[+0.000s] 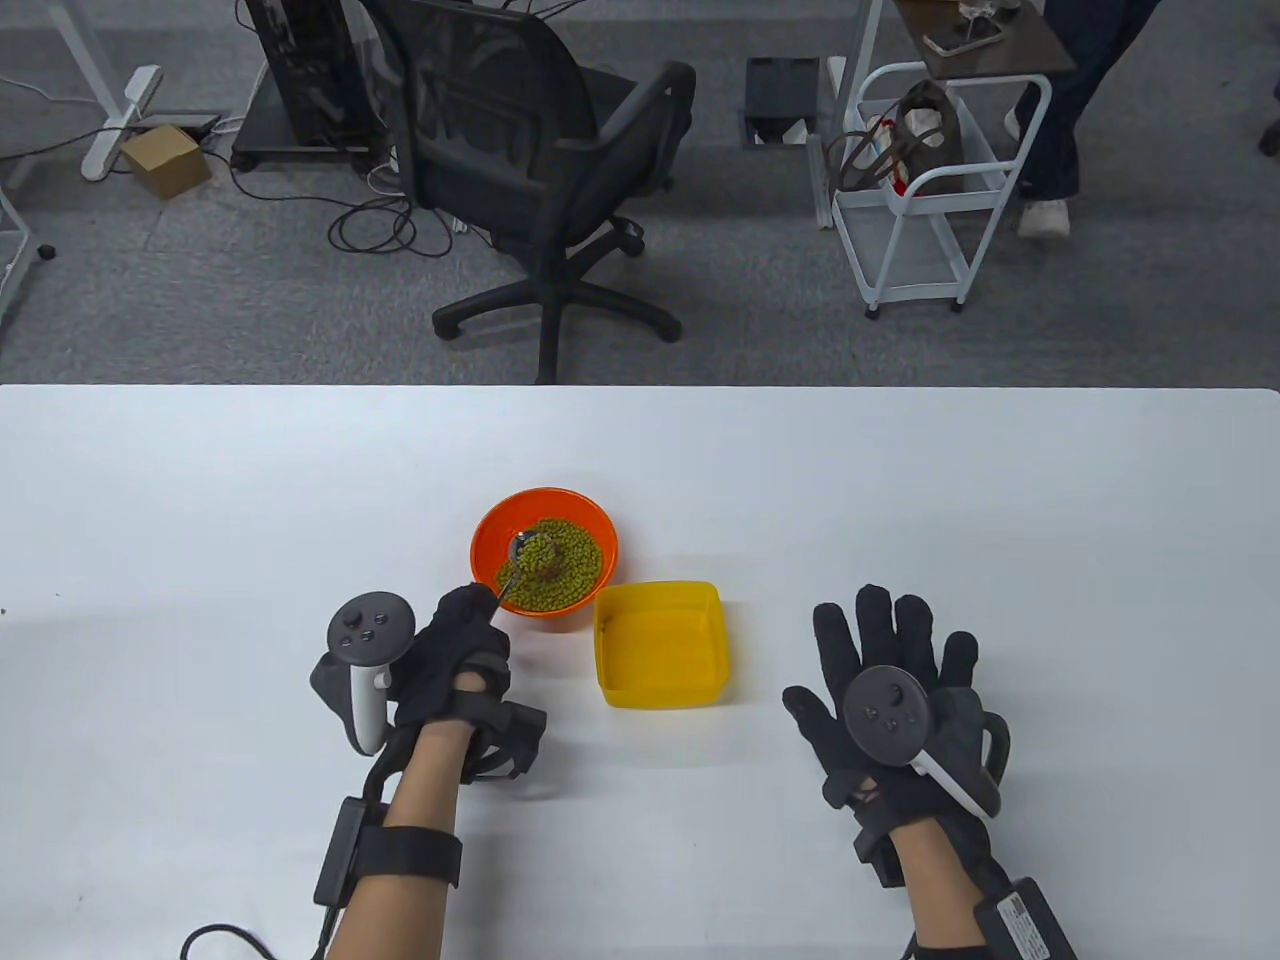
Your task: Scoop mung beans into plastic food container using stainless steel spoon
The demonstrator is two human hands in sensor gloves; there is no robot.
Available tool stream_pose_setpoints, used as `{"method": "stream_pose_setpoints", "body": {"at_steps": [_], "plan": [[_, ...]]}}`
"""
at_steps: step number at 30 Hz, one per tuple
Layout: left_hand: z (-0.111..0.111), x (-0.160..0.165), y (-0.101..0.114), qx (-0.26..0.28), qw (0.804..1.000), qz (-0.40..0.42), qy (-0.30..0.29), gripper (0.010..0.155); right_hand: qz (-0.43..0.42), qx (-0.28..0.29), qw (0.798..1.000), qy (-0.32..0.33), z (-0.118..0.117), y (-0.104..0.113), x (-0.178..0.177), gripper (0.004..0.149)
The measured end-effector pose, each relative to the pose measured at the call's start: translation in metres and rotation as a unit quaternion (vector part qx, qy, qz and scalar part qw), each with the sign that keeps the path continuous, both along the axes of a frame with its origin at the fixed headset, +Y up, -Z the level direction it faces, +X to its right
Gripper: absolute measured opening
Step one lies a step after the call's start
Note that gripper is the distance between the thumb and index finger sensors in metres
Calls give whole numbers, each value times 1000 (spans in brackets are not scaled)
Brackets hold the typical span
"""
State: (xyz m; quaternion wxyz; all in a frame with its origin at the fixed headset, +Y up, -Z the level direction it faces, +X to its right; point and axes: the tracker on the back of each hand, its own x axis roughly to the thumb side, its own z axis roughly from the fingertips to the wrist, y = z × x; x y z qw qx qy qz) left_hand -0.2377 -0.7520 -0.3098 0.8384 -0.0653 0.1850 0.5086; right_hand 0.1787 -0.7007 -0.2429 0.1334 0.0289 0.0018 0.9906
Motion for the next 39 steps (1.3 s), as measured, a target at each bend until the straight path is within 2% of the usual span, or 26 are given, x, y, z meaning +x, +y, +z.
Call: {"method": "stream_pose_setpoints", "body": {"at_steps": [12,18,28,33,39], "plan": [[5,-8,-9,-13,998,65,10,44,1,-3,1000,2,0,-1,0,80],[10,-3,-3,15,998,62,-6,44,5,-6,1000,0,-1,-2,-1,80],[16,40,14,48,993,39,-103,44,7,-7,1000,-1,-1,-2,-1,80],[15,60,14,38,983,25,-180,43,6,-8,1000,-1,-1,-3,0,80],[15,75,7,20,974,-16,-227,43,5,-8,1000,0,-1,-3,0,80]]}}
